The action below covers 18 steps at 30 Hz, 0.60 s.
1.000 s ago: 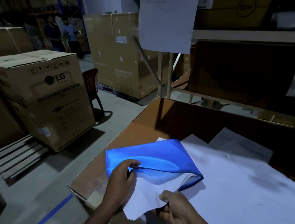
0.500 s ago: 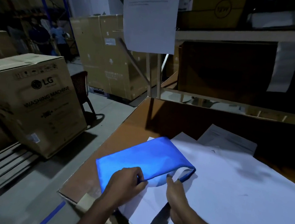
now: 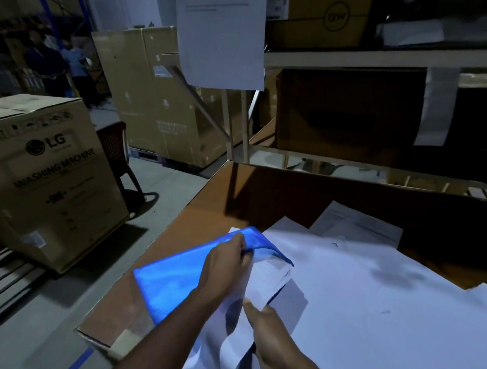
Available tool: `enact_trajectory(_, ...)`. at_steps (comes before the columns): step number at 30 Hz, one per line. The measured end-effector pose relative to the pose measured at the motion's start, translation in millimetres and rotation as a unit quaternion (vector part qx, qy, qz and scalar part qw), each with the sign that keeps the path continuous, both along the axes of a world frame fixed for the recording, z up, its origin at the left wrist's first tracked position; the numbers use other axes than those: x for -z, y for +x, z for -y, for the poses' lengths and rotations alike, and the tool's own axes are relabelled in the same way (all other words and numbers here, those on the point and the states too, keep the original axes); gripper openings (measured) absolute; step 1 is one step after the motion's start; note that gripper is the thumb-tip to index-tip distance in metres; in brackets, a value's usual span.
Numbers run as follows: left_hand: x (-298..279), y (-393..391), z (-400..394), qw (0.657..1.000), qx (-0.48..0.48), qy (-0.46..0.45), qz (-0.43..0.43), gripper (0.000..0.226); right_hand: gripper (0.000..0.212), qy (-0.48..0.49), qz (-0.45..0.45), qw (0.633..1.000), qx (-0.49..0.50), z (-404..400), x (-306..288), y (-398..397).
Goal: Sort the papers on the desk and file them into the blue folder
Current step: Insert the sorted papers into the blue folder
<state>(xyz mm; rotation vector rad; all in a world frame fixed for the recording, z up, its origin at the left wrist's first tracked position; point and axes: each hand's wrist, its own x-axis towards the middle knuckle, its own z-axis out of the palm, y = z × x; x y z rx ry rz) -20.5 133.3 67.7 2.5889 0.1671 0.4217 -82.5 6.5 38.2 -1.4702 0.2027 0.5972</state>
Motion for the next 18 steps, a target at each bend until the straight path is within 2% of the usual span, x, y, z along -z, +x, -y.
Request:
enact_trajectory(3, -1, 8, -3, 1.0, 0.001, 0.006, -0.005, 0.018, 0.033, 0.022, 0.004, 0.994, 0.103, 6, 12, 0)
enact_trajectory(7, 6, 5, -7, 0.999, 0.009, 0.002, -0.033, 0.017, 0.016, 0.051, -0.005, 0.977, 0.207, 30, 13, 0)
enact_trajectory(10, 13, -4, -8, 0.997, 0.036, 0.031, -0.065, 0.016, 0.015, 0.054, -0.01, 0.978, 0.201, 39, 17, 3)
enact_trajectory(13, 20, -21, -15, 0.993, 0.059, 0.06, -0.085, 0.026, 0.021, 0.072, -0.055, 0.979, 0.182, 40, 19, 10)
enact_trajectory(18, 41, -50, -27, 0.998, 0.037, 0.006, -0.048, 0.024, 0.025, 0.069, -0.07, 0.987, 0.128, 38, 18, 15)
